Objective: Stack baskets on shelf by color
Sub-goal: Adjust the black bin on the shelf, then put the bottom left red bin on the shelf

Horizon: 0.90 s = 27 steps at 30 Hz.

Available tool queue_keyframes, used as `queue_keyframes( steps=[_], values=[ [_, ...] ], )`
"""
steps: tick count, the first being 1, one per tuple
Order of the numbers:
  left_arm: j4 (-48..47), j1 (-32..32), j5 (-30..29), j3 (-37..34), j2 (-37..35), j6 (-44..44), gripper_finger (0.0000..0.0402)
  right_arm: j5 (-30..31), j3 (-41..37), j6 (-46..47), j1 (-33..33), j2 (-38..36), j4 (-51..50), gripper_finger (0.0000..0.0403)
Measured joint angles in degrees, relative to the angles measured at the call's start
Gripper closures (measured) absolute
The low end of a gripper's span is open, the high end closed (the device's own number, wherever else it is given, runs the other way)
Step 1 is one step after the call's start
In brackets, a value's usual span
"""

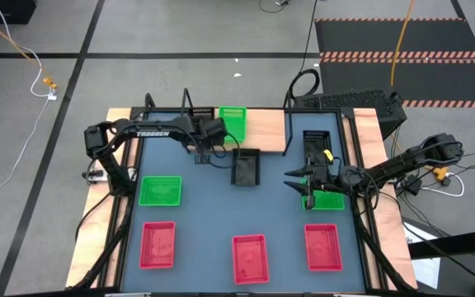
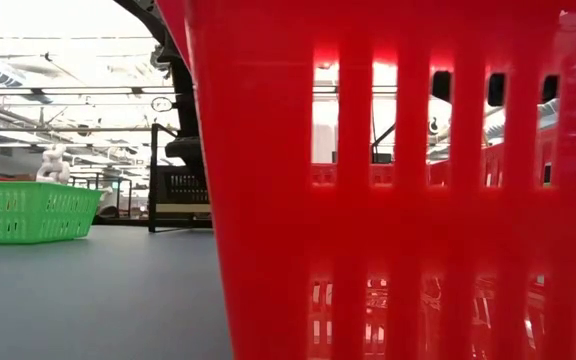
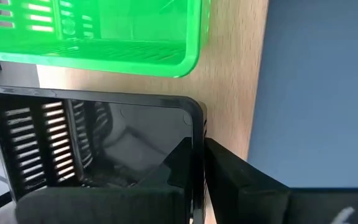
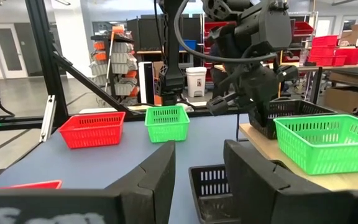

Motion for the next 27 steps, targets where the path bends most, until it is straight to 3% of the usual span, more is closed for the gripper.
queue_keyframes(
  steps=[14,18,24,27],
  values=[
    [0.06,-1.31,-0.11,0.0,0.0,-2.14,0.0345,-0.05,0.01,0.07,0.0,0.0,-0.8,0.0273],
    [0.78,-2.38,-2.35,0.0,0.0,-2.67,0.0289,-0.11,0.01,0.07,0.0,0.0,-1.01,0.0273],
    [1.95,-3.95,-14.05,0.0,0.0,-7.94,0.0189,-0.13,0.0,0.07,0.0,0.0,-1.22,0.0273],
    [1.6,-5.19,-15.0,0.0,-0.04,-8.42,0.0149,-0.14,0.0,0.07,0.0,0.0,-1.21,0.0273]
  ],
)
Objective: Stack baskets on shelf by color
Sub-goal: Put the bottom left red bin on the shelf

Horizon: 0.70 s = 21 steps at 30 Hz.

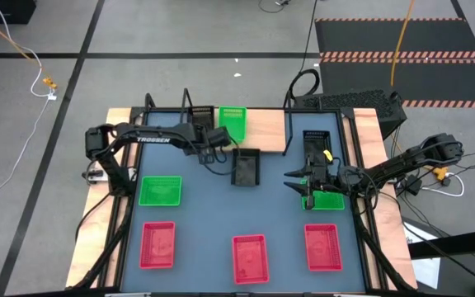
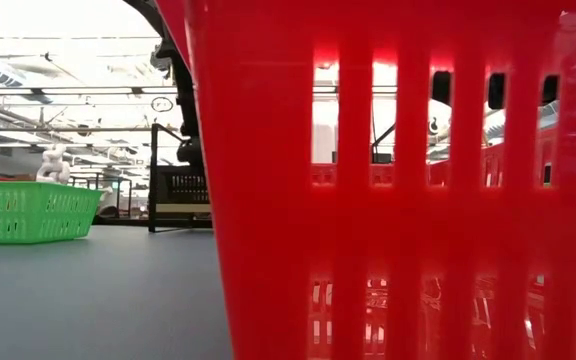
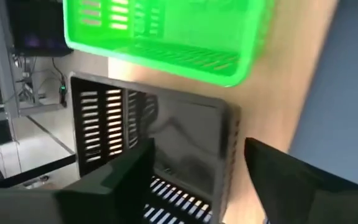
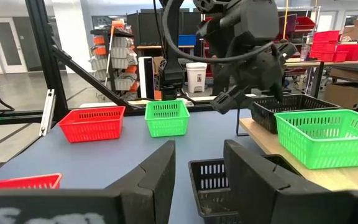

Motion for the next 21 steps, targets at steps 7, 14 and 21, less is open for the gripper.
queue_keyframes(
  steps=[7,14,21],
  values=[
    [-0.15,-3.71,-0.02,0.98,-0.49,-1.23,0.0093,0.03,0.0,0.06,0.0,0.0,0.95,0.0273],
    [-0.84,-7.99,-0.08,4.95,-0.53,-3.36,0.0088,0.03,0.0,1.09,0.0,-0.02,1.55,0.0273],
    [12.16,-12.05,8.26,7.63,-0.55,-8.69,0.0112,3.24,0.0,0.02,0.0,-0.02,5.63,0.0273]
  ],
)
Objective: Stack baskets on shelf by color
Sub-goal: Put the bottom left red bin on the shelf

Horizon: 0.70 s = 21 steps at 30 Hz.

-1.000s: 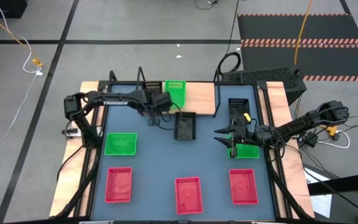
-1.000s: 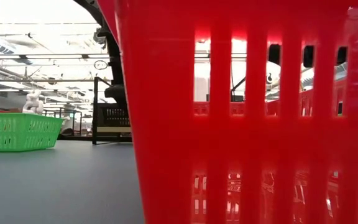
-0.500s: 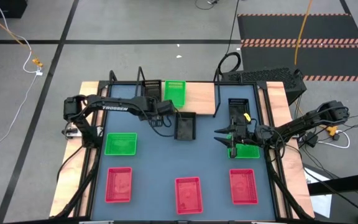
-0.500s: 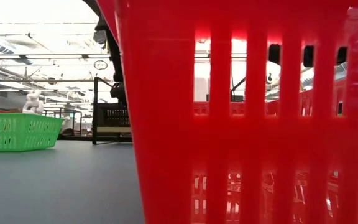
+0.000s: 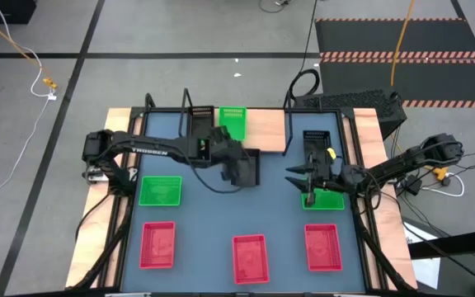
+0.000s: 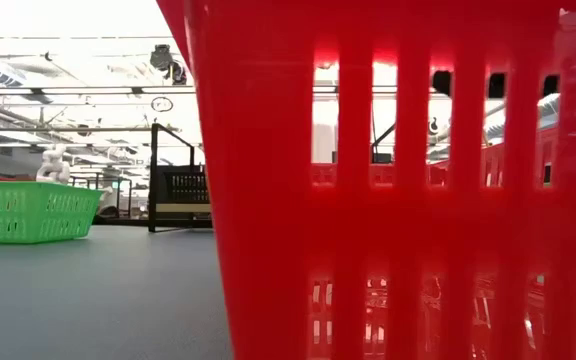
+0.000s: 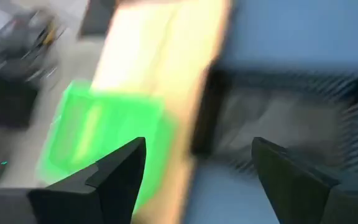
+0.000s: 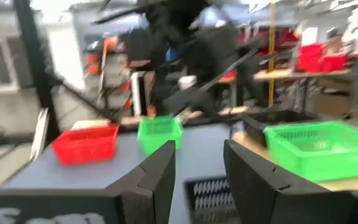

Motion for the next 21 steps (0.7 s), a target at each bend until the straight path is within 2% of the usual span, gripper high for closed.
queue_keyframes(
  steps=[3,7,9,13,16,19,21],
  values=[
    [7.65,-1.6,6.25,0.0,0.02,0.07,0.0122,-0.08,0.0,-1.64,-0.22,0.0,5.25,0.0273],
    [19.91,-4.23,11.76,-2.3,0.82,0.17,0.0125,-0.28,0.02,-3.38,-0.22,-0.61,9.25,0.0273],
    [26.99,-5.7,14.18,-3.91,2.39,0.83,0.0123,-0.32,0.59,-3.46,-0.22,-1.16,7.97,0.0273],
    [37.08,-7.83,15.19,-5.52,6.32,2.75,0.0122,-0.35,4.22,-4.79,-0.22,-2.08,0.67,0.0273],
    [37.41,-8.74,15.11,-5.51,8.85,4.06,0.0121,-0.09,9.41,-9.38,-0.22,-2.91,-8.24,0.0273],
    [32.2,-10.37,13.62,-5.51,9.37,5.07,0.0121,0.49,15.61,-14.63,-0.46,-4.28,-18.8,0.0273],
    [27.39,-11.94,10.56,-5.51,8.69,3.74,0.0121,3.29,19.38,-18.64,-0.52,-4.69,-25.4,0.0273]
  ],
)
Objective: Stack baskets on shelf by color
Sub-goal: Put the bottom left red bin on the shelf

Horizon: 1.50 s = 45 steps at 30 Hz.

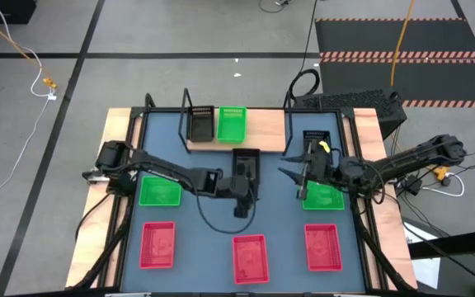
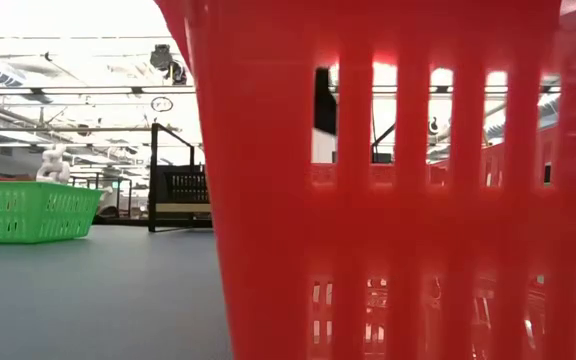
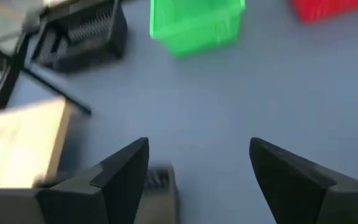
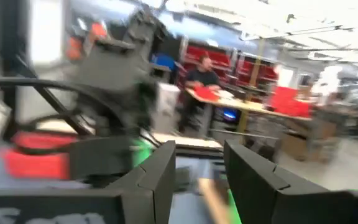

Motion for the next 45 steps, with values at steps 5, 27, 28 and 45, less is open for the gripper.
queue_keyframes(
  steps=[5,27,28,45],
  values=[
    [-14.56,-6.39,-2.95,-0.01,-5.49,-7.09,0.0121,25.29,4.92,-7.18,-0.07,-1.14,-12.78,0.0273],
    [-48.08,-27.6,15.65,-0.97,-25.81,-50.64,0.0121,34.54,6.38,-20.16,0.47,-6.72,10.2,0.0273],
    [-46.65,-29.37,18.78,-1.09,-25.04,-52.11,0.0121,34.14,6.37,-20.75,0.34,-6.89,11.78,0.0273],
    [-45.54,-43.81,28.79,-1.03,-11.02,-82.41,0.0122,2.39,6.37,-22.25,-0.49,-3.71,19.45,0.0273]
  ],
)
